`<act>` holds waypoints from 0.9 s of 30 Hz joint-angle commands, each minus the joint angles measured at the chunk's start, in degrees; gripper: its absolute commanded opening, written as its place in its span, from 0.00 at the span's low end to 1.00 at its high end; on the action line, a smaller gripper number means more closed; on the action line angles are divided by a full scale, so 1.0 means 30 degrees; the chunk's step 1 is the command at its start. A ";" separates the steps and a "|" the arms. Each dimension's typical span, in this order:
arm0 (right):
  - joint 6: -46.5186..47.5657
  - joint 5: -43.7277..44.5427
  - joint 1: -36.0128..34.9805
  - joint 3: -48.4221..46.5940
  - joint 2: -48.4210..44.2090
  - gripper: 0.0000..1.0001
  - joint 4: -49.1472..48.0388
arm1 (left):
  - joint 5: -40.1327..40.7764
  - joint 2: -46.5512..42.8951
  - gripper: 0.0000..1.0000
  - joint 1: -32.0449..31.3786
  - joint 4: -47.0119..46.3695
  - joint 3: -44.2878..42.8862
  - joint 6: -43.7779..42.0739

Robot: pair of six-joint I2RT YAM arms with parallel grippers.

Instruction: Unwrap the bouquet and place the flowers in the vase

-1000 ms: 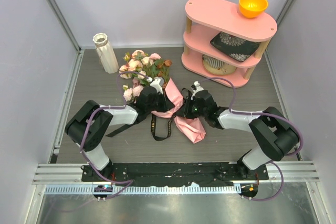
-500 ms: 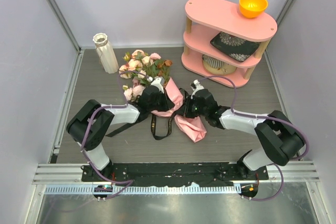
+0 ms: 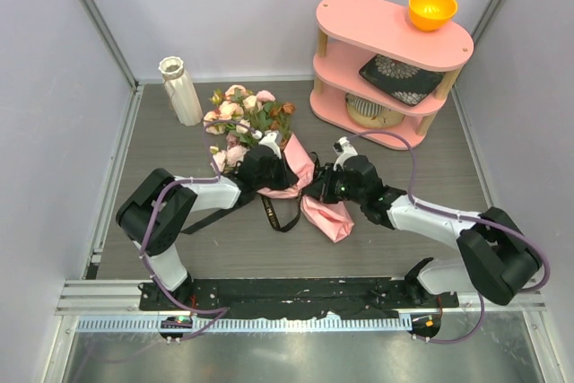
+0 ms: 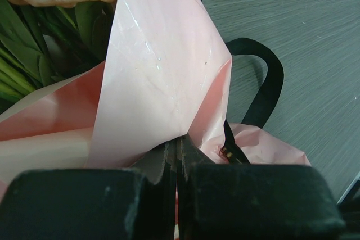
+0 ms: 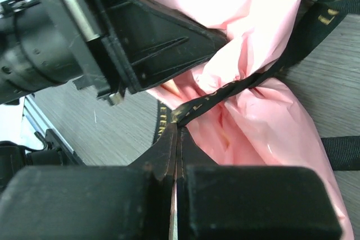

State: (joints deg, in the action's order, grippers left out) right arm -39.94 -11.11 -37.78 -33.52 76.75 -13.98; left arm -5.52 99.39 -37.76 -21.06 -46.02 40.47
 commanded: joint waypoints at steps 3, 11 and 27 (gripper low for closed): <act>0.1593 -0.0836 -0.0093 0.0275 -0.3429 0.01 -0.1786 | 0.0902 0.0414 0.00 0.0105 0.1219 -0.0216 -0.0276; 0.2590 -0.0955 -0.0093 -0.1832 -0.5864 0.01 0.0753 | 0.0844 0.0413 0.00 0.0105 0.1190 -0.0188 -0.0306; 0.6868 0.2676 -0.0063 -1.6535 -0.9380 0.01 1.2478 | 0.0463 0.0238 0.00 0.0134 0.0926 -0.0012 -0.0394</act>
State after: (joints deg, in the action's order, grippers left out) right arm -23.73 -8.47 -37.78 -73.01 52.16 17.56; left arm -5.56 99.63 -37.76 -20.47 -46.06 40.32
